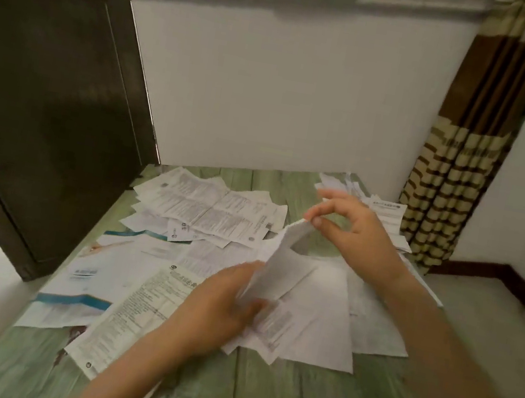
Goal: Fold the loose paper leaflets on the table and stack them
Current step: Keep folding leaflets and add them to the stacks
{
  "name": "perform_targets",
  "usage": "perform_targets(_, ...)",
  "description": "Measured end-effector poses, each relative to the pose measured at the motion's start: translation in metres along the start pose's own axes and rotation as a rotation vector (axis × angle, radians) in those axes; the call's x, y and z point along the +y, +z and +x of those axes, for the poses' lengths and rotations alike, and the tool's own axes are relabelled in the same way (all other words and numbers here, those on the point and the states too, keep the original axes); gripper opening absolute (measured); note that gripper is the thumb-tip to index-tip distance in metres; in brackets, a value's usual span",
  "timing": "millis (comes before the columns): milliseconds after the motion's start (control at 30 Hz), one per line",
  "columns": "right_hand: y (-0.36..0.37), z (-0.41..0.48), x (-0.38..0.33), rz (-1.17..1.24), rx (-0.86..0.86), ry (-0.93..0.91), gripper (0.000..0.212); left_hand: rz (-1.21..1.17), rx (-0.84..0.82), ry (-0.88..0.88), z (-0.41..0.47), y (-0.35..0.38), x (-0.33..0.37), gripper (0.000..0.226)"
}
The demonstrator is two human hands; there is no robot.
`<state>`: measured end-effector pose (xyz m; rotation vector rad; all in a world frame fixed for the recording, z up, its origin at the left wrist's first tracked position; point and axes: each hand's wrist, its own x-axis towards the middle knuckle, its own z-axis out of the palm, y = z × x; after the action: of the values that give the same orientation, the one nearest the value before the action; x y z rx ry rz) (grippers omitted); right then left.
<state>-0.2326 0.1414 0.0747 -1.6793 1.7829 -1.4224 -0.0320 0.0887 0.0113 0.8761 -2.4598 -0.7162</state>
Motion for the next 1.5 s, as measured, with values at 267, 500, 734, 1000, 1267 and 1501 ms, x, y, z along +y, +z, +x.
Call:
perform_targets(267,-0.017,0.036,-0.07,-0.077,0.194,-0.046,0.065,-0.63,0.302,-0.269,0.01,-0.051,0.027,0.018)
perform_targets(500,-0.005,0.024,-0.051,0.378,0.051,0.387,0.064,-0.907,0.179,-0.328,0.02,-0.108,0.033,0.012)
perform_targets(734,-0.001,0.009,-0.032,0.515,-0.031,0.425,0.03,-0.791,0.056,-0.308,0.008,-0.121,0.019,0.021)
perform_targets(1000,0.004,-0.006,-0.016,0.513,-0.116,0.376,0.025,-0.773,0.13,-0.363,-0.005,-0.113,0.001,0.01)
perform_targets(1267,-0.01,-0.008,-0.038,0.177,-0.131,0.343,0.029,-0.664,0.026,-0.252,-0.013,-0.122,-0.001,0.044)
perform_targets(1501,0.023,-0.014,-0.069,-0.049,-0.791,0.344,0.031,-0.589,-0.108,-0.159,-0.013,-0.107,0.013,0.022)
